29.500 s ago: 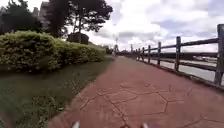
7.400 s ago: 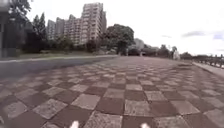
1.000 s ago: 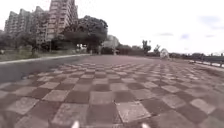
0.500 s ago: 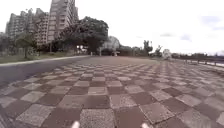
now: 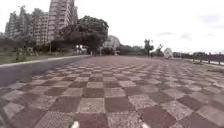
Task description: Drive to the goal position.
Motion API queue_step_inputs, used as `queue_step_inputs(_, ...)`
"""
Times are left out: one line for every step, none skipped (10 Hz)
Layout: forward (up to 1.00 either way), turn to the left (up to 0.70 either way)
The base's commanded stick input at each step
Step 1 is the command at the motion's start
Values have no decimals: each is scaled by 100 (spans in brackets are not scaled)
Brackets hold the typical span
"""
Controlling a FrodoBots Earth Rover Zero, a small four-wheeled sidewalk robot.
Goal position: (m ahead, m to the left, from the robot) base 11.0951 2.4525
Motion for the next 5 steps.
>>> queue_step_inputs(100,0)
queue_step_inputs(100,0)
queue_step_inputs(100,0)
queue_step_inputs(100,0)
queue_step_inputs(100,0)
